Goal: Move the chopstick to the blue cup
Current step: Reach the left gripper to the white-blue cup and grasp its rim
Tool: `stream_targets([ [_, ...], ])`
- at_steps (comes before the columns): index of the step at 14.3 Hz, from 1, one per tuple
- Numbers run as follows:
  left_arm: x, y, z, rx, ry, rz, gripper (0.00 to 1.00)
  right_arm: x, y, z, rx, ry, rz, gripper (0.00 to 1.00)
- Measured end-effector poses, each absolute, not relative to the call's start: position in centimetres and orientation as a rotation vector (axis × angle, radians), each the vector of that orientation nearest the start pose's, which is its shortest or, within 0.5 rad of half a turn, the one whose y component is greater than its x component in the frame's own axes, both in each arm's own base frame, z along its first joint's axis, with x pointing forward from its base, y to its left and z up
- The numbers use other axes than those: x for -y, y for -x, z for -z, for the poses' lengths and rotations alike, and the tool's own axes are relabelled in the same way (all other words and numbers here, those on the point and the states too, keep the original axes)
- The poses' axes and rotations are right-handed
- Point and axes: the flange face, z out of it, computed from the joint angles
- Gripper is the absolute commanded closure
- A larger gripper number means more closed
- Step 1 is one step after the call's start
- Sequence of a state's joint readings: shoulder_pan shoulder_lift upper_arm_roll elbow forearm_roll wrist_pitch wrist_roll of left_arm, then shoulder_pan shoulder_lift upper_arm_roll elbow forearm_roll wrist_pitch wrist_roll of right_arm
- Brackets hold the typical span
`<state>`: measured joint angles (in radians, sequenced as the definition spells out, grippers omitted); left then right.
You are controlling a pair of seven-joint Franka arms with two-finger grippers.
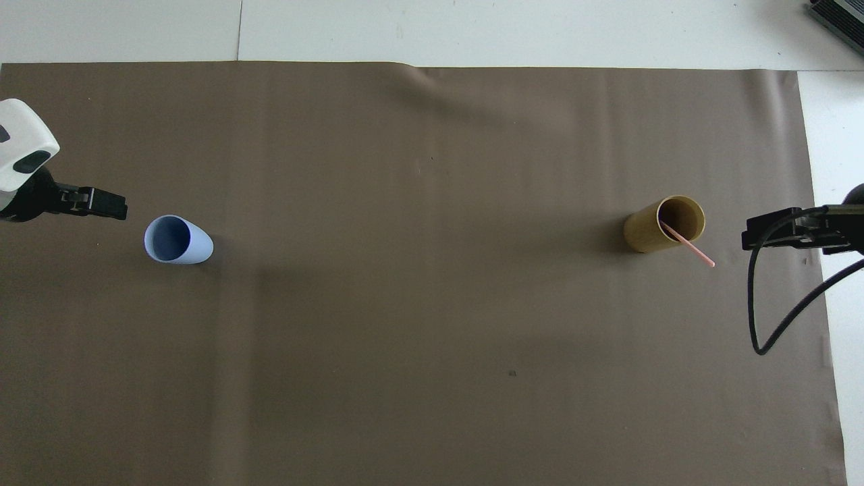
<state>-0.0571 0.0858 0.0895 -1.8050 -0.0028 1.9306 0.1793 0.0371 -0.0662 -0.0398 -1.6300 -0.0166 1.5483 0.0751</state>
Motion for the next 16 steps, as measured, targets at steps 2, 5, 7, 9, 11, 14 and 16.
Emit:
stream_targets([
  [2,-2.1,-59.1,-45.9,-0.222,3.122,0.062,0.0,0.4,-53.1,-63.0,-0.123,3.154,-0.025,0.0],
  [5,-2.1,-57.9,-40.4,-0.218,3.123,0.065,0.0,0.4,-53.1,-63.0,-0.123,3.154,-0.027,0.0],
  [7,-2.0,-57.4,-38.0,-0.199,3.141,0.067,0.0,0.4,-53.2,-63.0,-0.123,3.153,-0.009,0.0],
  [9,-2.0,-57.5,-36.8,-0.182,3.154,0.065,0.02,0.4,-53.3,-63.0,-0.123,3.153,-0.001,0.0],
  [11,-2.0,-57.4,-36.0,-0.178,3.158,0.05,0.32,0.4,-53.3,-63.0,-0.123,3.153,-0.002,0.0],
  [14,-1.9,-57.2,-35.8,-0.174,3.162,0.042,1.0,0.4,-53.3,-63.0,-0.124,3.153,-0.003,0.0],
  [16,-1.9,-57.2,-35.7,-0.169,3.167,0.041,1.0,0.4,-53.3,-63.0,-0.124,3.153,-0.003,0.0],
])
